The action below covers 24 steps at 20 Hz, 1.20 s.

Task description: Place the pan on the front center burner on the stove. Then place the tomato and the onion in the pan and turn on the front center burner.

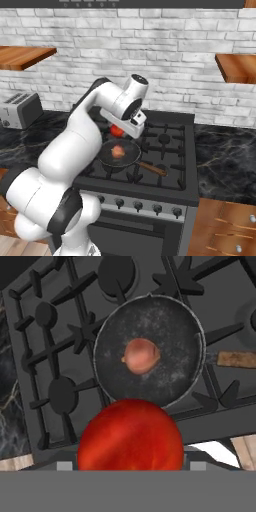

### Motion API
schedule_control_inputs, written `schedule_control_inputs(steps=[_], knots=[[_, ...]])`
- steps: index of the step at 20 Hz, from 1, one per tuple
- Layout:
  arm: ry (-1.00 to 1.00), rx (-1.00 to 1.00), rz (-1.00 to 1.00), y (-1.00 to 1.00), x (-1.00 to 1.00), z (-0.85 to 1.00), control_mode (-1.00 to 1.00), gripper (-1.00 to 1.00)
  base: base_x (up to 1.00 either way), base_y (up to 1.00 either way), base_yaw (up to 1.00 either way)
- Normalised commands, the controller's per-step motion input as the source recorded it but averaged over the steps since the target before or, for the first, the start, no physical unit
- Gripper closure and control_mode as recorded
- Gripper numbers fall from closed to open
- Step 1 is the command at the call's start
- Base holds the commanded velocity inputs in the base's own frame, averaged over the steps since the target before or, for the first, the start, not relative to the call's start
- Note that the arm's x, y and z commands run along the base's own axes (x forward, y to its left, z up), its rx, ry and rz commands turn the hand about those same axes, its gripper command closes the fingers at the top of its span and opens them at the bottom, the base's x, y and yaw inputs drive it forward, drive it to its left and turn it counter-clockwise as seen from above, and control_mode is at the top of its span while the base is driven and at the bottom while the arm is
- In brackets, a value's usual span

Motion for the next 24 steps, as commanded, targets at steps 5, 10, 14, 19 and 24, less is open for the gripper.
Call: schedule_control_inputs(steps=[5,10,14,19,24], knots=[[0.0,-0.05,0.0,0.14,0.0,-0.4,-1.0,1.0,0.0,0.0,0.0],[0.0,-0.03,0.0,0.14,0.0,-0.32,-1.0,1.0,0.0,0.0,0.0],[0.0,-0.04,0.0,0.19,0.0,-0.38,-1.0,1.0,0.0,0.0,0.0],[0.0,-0.05,0.0,0.11,0.0,-0.35,-1.0,1.0,0.0,0.0,0.0],[0.0,-0.02,0.0,0.02,0.05,-0.28,-1.0,1.0,0.0,0.0,0.0]])
